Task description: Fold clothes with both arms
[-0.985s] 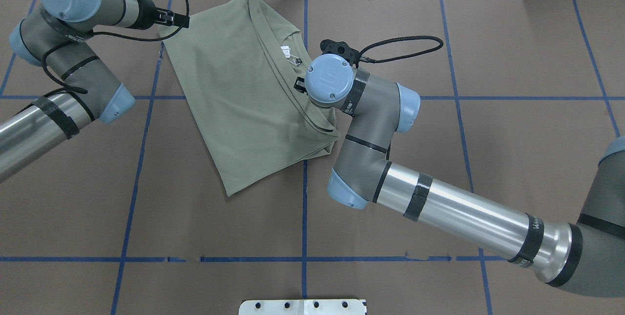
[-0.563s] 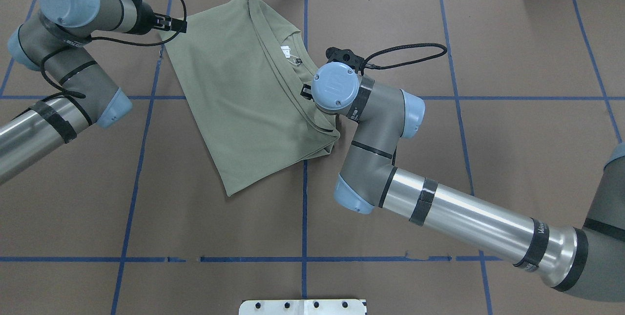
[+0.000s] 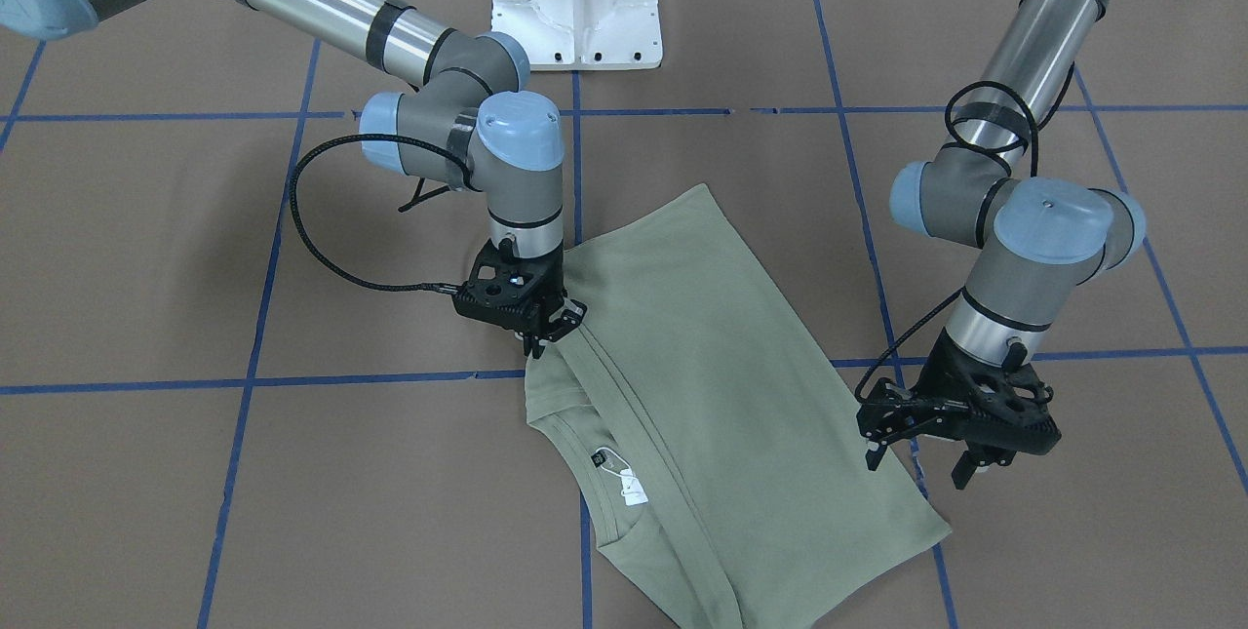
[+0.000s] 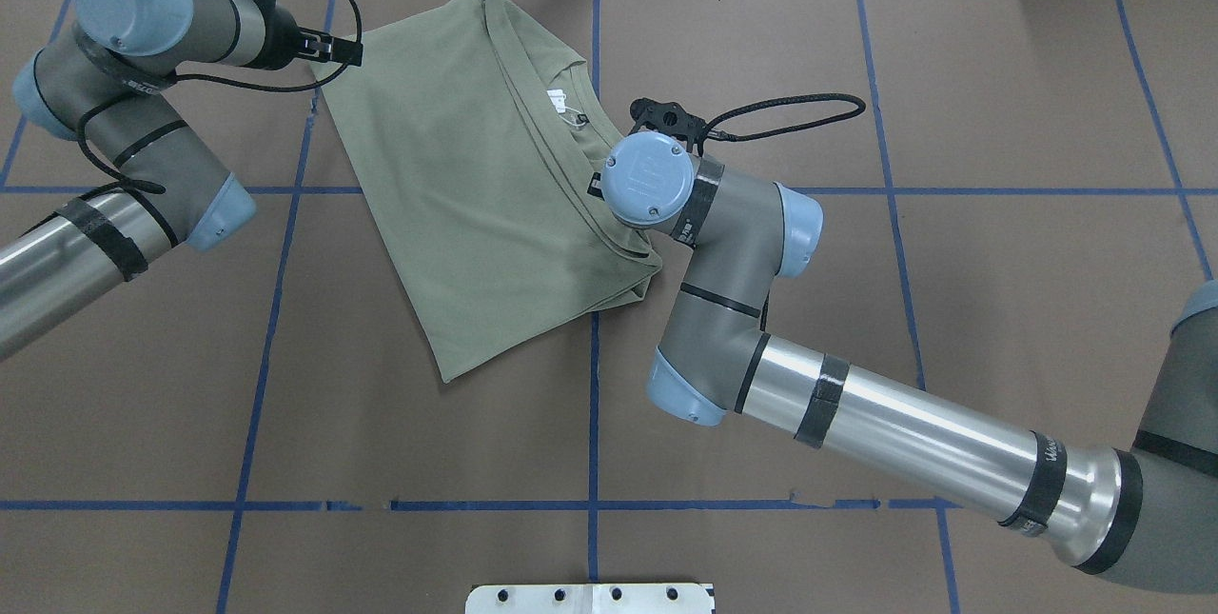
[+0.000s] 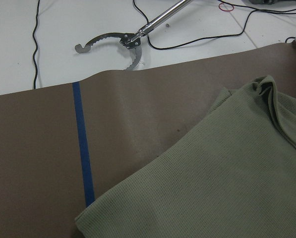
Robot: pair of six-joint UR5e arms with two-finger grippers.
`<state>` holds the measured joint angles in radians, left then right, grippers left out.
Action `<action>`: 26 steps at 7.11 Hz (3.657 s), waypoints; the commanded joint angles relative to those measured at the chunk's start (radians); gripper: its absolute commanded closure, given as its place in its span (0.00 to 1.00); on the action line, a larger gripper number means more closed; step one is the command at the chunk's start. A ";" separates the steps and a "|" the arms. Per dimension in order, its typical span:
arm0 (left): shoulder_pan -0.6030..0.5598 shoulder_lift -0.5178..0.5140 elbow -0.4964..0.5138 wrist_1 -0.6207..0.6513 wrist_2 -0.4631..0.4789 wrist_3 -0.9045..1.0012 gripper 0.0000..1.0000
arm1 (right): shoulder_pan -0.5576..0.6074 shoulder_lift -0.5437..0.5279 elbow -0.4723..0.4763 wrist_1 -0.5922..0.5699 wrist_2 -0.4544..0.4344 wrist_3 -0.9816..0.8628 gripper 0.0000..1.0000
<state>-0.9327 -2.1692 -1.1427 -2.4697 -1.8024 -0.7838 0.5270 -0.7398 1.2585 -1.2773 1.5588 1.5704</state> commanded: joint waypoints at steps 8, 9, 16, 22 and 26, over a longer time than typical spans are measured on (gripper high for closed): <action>0.005 0.000 -0.012 0.000 0.000 -0.002 0.00 | -0.288 -0.395 0.671 -0.266 -0.226 0.125 1.00; 0.005 0.000 -0.015 0.000 -0.002 -0.002 0.00 | -0.300 -0.409 0.677 -0.266 -0.238 0.125 1.00; 0.015 0.028 -0.058 0.000 -0.002 -0.003 0.00 | -0.209 -0.273 0.553 -0.294 0.018 -0.391 0.00; 0.035 0.034 -0.066 0.000 -0.002 -0.055 0.00 | -0.254 -0.270 0.536 -0.312 0.047 -0.478 0.38; 0.037 0.034 -0.068 -0.002 -0.002 -0.054 0.00 | -0.256 -0.271 0.536 -0.312 0.043 -0.477 0.87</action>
<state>-0.8960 -2.1353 -1.2098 -2.4707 -1.8040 -0.8387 0.2716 -1.0115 1.7940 -1.5892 1.6029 1.0936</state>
